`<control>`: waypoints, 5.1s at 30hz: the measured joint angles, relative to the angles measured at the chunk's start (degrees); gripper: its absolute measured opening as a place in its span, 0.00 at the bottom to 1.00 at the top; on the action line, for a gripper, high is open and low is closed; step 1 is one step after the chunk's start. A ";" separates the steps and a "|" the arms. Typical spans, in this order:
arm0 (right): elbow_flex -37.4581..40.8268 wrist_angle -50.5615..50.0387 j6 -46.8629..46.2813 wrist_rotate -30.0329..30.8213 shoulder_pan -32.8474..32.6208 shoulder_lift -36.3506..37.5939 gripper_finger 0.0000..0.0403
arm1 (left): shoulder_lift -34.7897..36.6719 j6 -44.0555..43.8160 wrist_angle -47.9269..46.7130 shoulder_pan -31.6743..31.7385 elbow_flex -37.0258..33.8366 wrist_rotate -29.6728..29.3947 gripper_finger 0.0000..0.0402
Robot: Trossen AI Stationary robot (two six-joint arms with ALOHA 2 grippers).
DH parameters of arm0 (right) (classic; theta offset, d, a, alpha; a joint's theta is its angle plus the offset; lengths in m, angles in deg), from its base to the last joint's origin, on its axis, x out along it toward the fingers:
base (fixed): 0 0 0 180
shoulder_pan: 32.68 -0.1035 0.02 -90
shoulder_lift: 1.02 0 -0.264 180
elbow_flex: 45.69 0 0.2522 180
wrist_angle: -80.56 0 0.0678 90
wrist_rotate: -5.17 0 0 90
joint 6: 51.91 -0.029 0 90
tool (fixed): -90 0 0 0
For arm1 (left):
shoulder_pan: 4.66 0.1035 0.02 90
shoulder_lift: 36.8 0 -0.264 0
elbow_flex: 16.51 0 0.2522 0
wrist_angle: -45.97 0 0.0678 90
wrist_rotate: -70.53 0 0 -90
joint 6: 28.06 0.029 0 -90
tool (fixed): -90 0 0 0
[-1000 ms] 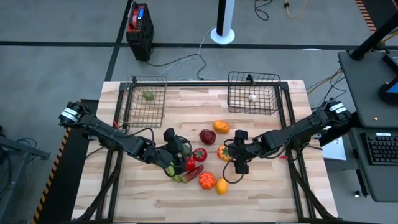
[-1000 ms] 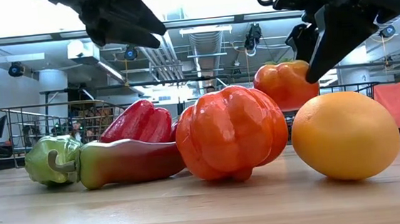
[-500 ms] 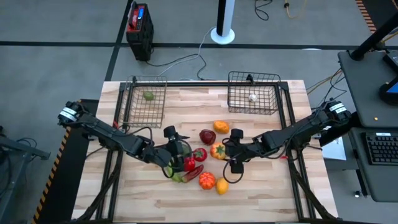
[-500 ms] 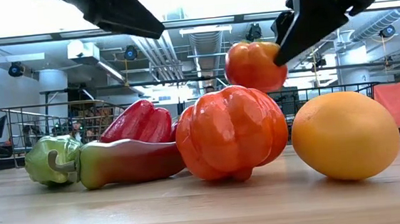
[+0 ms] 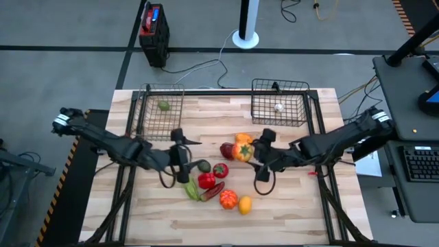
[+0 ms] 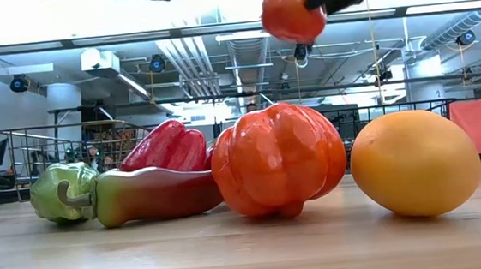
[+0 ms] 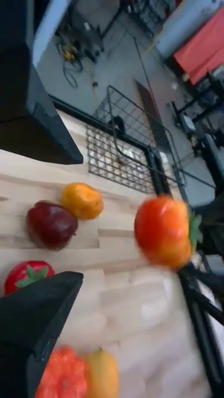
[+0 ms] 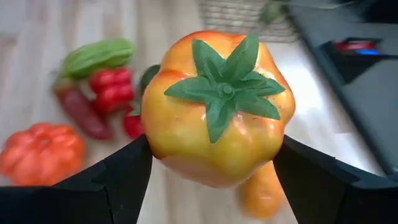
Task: Sort produce into baskets
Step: Put the orange tomato into the brown wire basket
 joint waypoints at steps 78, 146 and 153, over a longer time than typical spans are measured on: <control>8.42 28.79 13.74 4.25 0.74 -7.16 0.74 | -13.54 10.30 41.50 7.94 -10.88 14.63 0.83; 8.31 24.87 9.40 3.67 0.76 -1.65 0.89 | 1.08 9.04 19.53 19.14 -7.62 1.76 0.66; 8.37 24.91 9.71 3.65 0.76 -1.69 0.89 | 12.65 -7.21 -1.21 24.70 -7.59 -13.80 0.66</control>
